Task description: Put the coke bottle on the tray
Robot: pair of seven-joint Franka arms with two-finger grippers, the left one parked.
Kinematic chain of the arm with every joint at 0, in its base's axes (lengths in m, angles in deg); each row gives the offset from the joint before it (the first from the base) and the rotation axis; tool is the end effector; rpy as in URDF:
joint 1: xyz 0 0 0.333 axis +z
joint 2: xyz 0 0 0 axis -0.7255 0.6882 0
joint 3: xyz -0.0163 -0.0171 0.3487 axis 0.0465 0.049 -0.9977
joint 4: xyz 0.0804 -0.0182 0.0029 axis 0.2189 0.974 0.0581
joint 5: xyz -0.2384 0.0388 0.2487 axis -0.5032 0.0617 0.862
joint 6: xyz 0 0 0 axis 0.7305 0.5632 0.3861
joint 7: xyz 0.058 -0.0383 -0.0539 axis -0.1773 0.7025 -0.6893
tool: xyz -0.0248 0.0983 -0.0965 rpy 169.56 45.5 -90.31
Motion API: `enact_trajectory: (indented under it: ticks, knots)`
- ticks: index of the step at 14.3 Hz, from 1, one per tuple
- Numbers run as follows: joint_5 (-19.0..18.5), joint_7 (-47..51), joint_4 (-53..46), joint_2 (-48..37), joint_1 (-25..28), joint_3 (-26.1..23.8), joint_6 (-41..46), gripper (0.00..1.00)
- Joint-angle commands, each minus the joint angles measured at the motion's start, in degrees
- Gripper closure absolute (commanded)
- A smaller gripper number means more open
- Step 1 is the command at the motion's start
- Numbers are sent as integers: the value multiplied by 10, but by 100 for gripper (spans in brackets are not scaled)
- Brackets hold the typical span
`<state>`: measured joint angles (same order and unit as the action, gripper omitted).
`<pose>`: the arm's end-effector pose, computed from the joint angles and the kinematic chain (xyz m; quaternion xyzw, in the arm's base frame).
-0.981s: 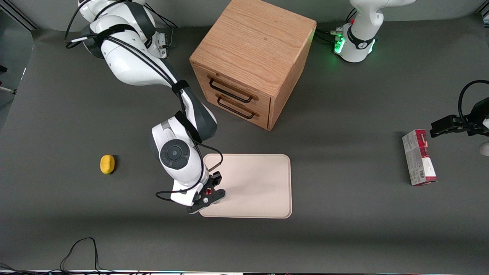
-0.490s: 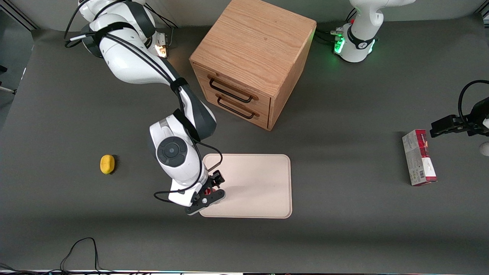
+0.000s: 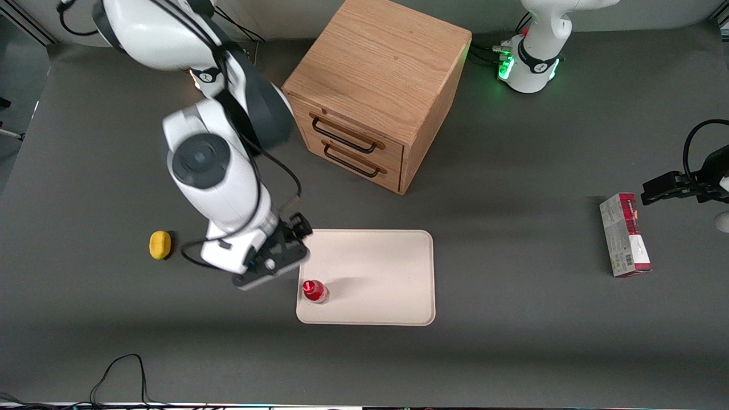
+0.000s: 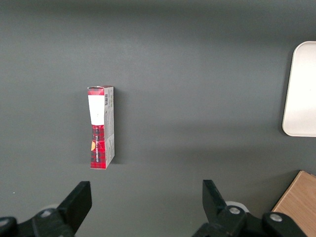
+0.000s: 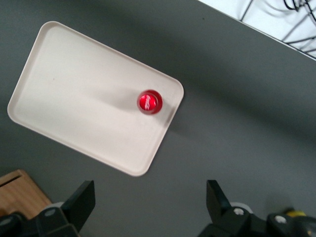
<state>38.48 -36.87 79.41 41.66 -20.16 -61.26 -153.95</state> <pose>0.6327 0.3191 0.5123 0.9801 0.1951 0.0298 0.0213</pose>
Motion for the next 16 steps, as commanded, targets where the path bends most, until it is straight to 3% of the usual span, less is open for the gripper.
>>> enact_trajectory:
  ticks: [1,4,6,10,13,16]
  knots:
    - [-5,23,176,-144,0,31,-5,0]
    - [1,16,317,-260,-1,89,-31,0]
    - [32,9,360,-303,-18,117,-35,0]
    - [35,-49,378,-329,-117,105,-30,0]
    - [35,-62,409,-354,-194,56,-33,0]
    - [35,-62,409,-354,-231,38,-32,0]
